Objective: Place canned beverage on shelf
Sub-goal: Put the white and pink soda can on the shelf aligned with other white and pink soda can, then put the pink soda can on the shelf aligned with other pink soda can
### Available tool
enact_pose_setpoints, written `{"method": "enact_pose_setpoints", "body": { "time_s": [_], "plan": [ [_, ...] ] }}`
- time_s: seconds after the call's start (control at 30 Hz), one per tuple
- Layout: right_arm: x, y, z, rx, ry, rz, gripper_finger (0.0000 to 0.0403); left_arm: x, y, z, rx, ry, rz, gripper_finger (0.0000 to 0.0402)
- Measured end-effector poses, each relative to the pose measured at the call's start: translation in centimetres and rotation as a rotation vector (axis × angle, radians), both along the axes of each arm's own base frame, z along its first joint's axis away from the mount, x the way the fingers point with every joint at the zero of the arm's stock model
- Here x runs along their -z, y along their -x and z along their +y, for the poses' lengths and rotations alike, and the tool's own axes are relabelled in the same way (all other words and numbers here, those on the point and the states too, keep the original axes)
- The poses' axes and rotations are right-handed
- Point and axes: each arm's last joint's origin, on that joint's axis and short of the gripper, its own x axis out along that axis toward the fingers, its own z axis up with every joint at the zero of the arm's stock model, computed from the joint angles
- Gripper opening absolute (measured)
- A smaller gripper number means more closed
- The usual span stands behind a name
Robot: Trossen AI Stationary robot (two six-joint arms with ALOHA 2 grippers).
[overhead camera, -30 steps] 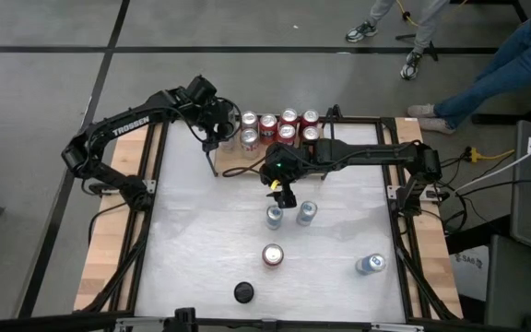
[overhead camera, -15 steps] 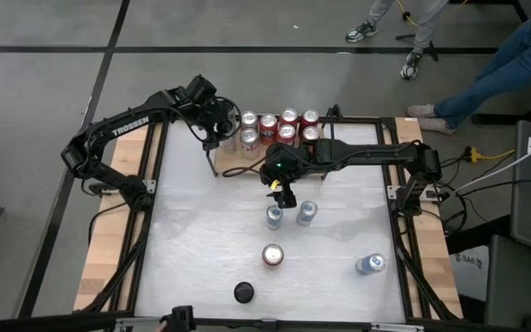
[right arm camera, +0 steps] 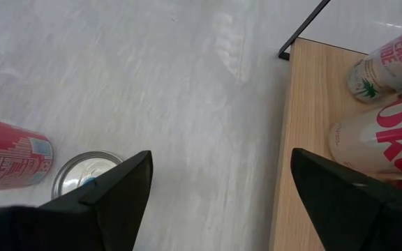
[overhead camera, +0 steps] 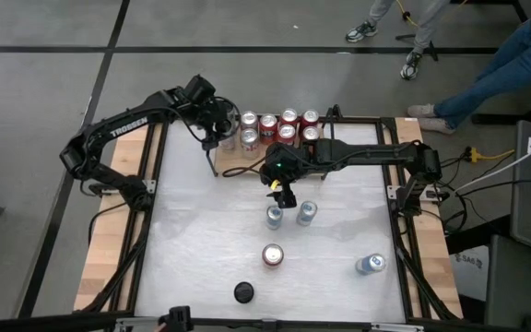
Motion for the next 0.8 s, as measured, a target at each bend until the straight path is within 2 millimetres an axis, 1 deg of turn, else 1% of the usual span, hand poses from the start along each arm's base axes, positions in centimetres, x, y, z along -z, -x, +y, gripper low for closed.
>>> {"method": "enact_pose_setpoints", "body": {
  "time_s": [0.43,0.8],
  "plan": [
    [0.0,0.0,0.0,0.0,0.0,0.0,0.0331,-2.8,1.6,-1.4,-0.007,-0.088,-0.082,0.0283],
    [0.0,0.0,0.0,0.0,0.0,0.0,0.0331,-5.6,3.0,-4.1,0.022,-0.157,-0.187,0.0283]
  ]
}}
